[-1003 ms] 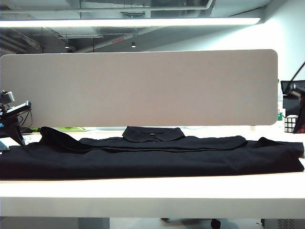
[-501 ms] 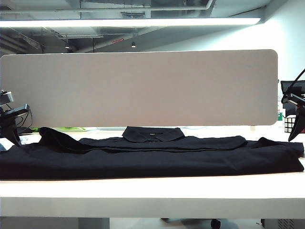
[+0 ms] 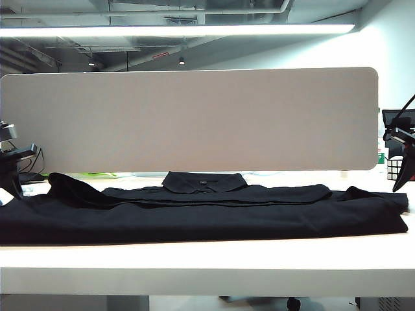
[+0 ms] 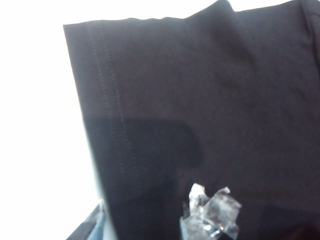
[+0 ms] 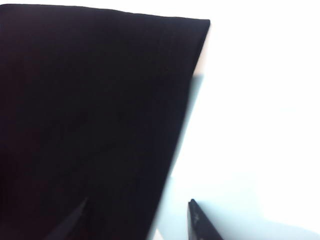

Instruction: Fold the bottom side of the T-shirt horizontally towards the center, about one-third of the way, then fold the sleeve back towards the center, creating a straight line along the edge of the T-shirt, and finally fold the bottom of the T-shirt up towards the top, creating a neat rectangle.

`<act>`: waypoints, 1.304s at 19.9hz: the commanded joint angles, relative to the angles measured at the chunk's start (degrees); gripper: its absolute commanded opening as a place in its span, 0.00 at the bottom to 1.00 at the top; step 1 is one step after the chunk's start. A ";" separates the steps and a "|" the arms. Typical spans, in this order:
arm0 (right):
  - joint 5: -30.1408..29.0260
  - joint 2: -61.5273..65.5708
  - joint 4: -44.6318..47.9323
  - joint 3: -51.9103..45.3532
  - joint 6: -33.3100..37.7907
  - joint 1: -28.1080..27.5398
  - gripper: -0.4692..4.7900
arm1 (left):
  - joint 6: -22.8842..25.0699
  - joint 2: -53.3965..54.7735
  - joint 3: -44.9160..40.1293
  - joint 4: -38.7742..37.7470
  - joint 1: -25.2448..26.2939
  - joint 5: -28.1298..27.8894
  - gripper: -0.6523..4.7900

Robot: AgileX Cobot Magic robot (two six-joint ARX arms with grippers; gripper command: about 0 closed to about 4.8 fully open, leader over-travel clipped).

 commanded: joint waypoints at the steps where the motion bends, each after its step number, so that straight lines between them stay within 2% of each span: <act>1: 0.28 0.17 -0.31 -0.13 0.02 0.15 0.58 | -0.28 -1.99 1.51 -3.69 0.17 -1.42 0.47; 3: 0.31 0.20 -0.33 -0.13 0.02 0.39 0.58 | 1.18 -2.05 3.26 -6.49 0.17 -1.88 0.46; 9: 0.37 0.20 -0.39 -0.13 0.00 0.39 0.58 | 1.18 2.08 6.23 -10.29 0.13 -2.21 0.46; 18: 0.37 2.43 0.07 -0.13 0.37 1.01 0.57 | 0.68 7.34 7.52 -10.29 -0.35 2.34 0.46; 26: 0.52 6.60 0.35 -0.11 0.63 4.55 0.57 | 0.31 8.92 7.54 -9.42 -1.77 4.63 0.45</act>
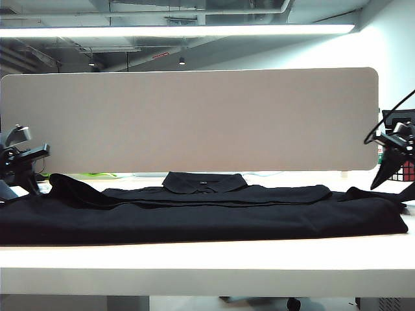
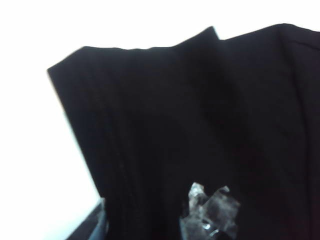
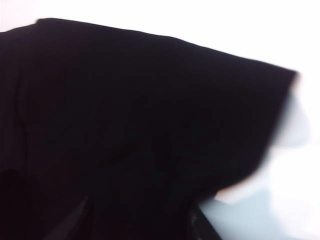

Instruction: Fold the bottom side of the T-shirt horizontally towards the center, about one-third of the way, then fold the sleeve back towards the center, creating a straight line along the edge of the T-shirt, and finally fold the bottom of the T-shirt up towards the top, creating a neat rectangle.

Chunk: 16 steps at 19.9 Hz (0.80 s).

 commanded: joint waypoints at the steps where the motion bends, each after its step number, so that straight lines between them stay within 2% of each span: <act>1: 2.08 2.23 -6.43 -1.27 0.52 1.44 0.56 | -0.76 1.55 -1.11 -6.25 -0.68 0.07 0.44; 5: 2.16 2.21 -6.14 -1.27 0.50 2.03 0.39 | -0.79 1.57 -1.14 -5.11 -0.83 2.01 0.31; 6: 2.03 2.21 -6.23 -1.27 0.52 2.03 0.38 | -0.83 1.57 -1.14 -4.07 -0.83 3.43 0.24; 8: 2.03 2.21 -6.25 -1.27 0.50 2.03 0.36 | -0.81 1.57 -1.14 -2.89 -0.83 4.52 0.21; 9: 2.03 2.21 -6.25 -1.27 0.48 2.01 0.31 | -0.79 1.57 -1.14 -2.49 -0.83 4.55 0.20; 11: 2.03 2.19 -6.21 -1.27 0.20 2.01 0.16 | -0.79 1.55 -1.14 -1.84 -0.83 4.57 0.11; 12: 2.03 2.16 -6.10 -1.27 -0.09 2.01 0.09 | -0.79 1.55 -1.14 -0.98 -0.83 4.81 0.11; 16: 1.77 1.33 -5.18 -1.20 -0.09 1.99 0.08 | -0.85 0.79 -1.14 2.86 -0.70 7.41 0.11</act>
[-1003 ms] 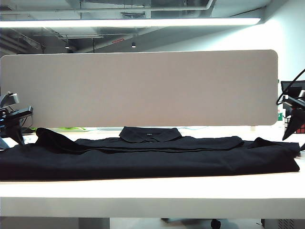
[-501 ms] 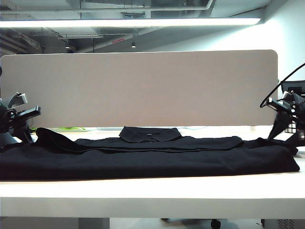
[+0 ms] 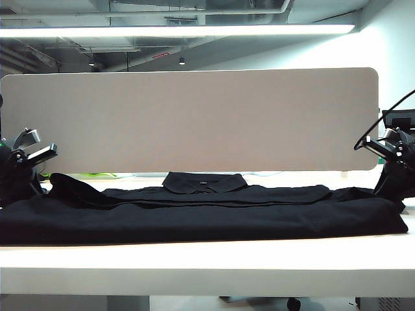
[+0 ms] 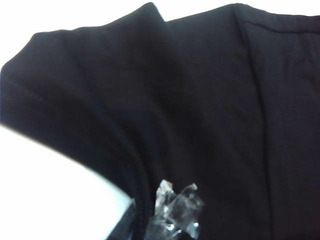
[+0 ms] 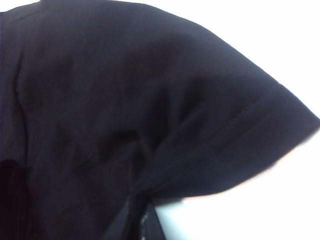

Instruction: Fold the bottom side of the T-shirt horizontally towards the center, about one-third of the way, then fold the sleeve back towards the center, creating a straight line along the edge of the T-shirt, and finally fold the bottom of the T-shirt up towards the top, creating a neat rectangle.

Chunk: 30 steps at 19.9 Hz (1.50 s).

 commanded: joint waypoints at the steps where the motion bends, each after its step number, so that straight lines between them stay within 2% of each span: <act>1: 1.66 -0.02 -5.73 -0.96 -0.09 0.24 0.08 | 0.17 -0.66 -0.39 0.87 -0.02 1.46 0.11; 6: 1.22 -4.48 -5.73 -0.96 -0.02 0.33 0.08 | 0.20 -5.60 -0.39 4.28 -0.28 3.04 0.11; 8: -0.81 -8.13 -5.55 -0.96 0.63 1.40 0.08 | 0.17 -9.53 -0.39 5.46 -1.42 4.04 0.11; 10: -1.36 -10.67 -5.57 -0.96 0.83 3.48 0.08 | 0.20 -12.22 -0.39 5.40 -3.48 5.22 0.11; 14: -2.62 -13.07 -6.25 -0.96 0.83 11.13 0.08 | 0.81 -13.92 -0.42 2.97 -9.84 8.70 0.11; 16: -2.84 -13.03 -7.37 -1.03 0.81 16.04 0.08 | 4.70 -13.92 -0.42 -1.79 -14.12 9.07 0.11; 19: -2.38 -13.03 -9.55 -1.05 0.13 23.71 0.08 | 15.74 -13.92 -0.42 -13.33 -20.20 9.33 0.11; 23: -1.95 -13.03 -11.65 -1.05 -0.74 28.28 0.08 | 23.71 -13.92 -0.42 -25.35 -21.49 8.83 0.11; 24: -1.07 -13.03 -14.82 -1.05 -2.51 28.50 0.08 | 29.00 -13.92 -0.42 -31.41 -20.96 6.71 0.11; 25: -0.55 -13.03 -16.83 -1.05 -4.35 28.46 0.08 | 31.12 -13.92 -0.42 -33.73 -20.63 4.44 0.11; 26: -0.48 -13.03 -18.18 -1.05 -6.51 28.28 0.13 | 30.91 -13.92 -0.42 -33.86 -20.57 1.36 0.25; 27: -0.50 -13.03 -18.49 -1.03 -7.19 28.09 0.32 | 30.80 -13.92 -0.39 -33.44 -20.55 0.24 0.51; 28: -1.14 -13.05 -18.47 -0.81 -7.13 27.91 0.53 | 30.32 -14.21 -0.37 -33.20 -20.52 0.15 0.60; 29: -1.90 -13.31 -19.50 0.02 -7.10 27.34 0.63 | 28.52 -15.02 -0.35 -32.59 -20.50 0.20 0.60; 30: -2.84 -14.40 -20.17 0.83 -7.13 26.77 0.63 | 27.56 -17.09 -0.37 -31.78 -20.48 0.96 0.60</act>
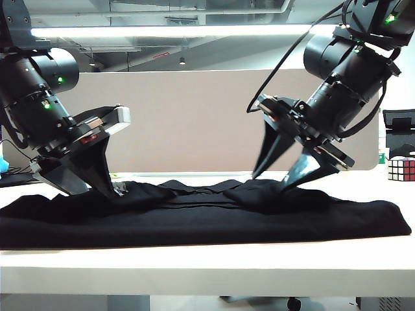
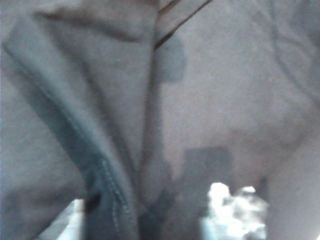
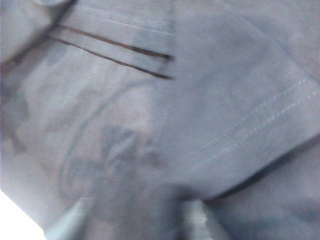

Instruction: Fold the bottom side of the T-shirt horizontally towards the center, about one-third of the way, then fold the sleeve back towards the center, creating a straight line along the edge of the T-shirt, and finally fold the bottom of the T-shirt up towards the top, creating a neat rectangle.

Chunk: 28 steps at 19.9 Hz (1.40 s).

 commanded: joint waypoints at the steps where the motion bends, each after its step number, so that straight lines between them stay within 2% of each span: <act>1: -1.84 -3.54 -1.38 1.95 -0.39 -1.79 0.63 | -2.71 -5.55 0.26 2.47 0.31 0.31 0.60; 2: -0.92 -7.43 -2.29 1.99 -0.42 -3.56 0.63 | -5.29 -9.53 0.26 2.95 1.97 -0.15 0.60; 4: 1.20 -11.91 -7.96 1.97 -0.55 -8.00 0.61 | -12.76 -13.16 0.22 -2.03 5.70 -2.29 0.60; 6: 1.11 -13.92 -15.50 0.98 -1.99 -12.26 0.61 | -14.91 -13.88 0.04 -10.19 9.99 -2.29 0.60; 9: -1.90 -16.76 -16.31 -5.27 -2.12 -16.63 0.61 | -15.08 -13.94 -2.80 -16.68 13.49 -1.84 0.59; 13: -4.04 -17.09 -14.34 -12.13 -2.12 -17.46 0.61 | -15.96 -14.73 -11.34 -15.69 14.43 -2.05 0.59; 21: -1.88 -17.05 -9.94 -19.50 -1.97 -19.37 0.61 | -19.85 -14.71 -24.20 -5.81 14.29 0.42 0.59; 24: 0.28 -17.03 -7.91 -20.17 -2.12 -20.31 0.61 | -20.52 -14.71 -25.62 -3.72 14.29 0.66 0.59; 28: -0.20 -15.39 -3.50 -20.15 -1.66 -20.96 0.61 | -21.38 -14.71 -25.59 -3.30 14.29 1.55 0.59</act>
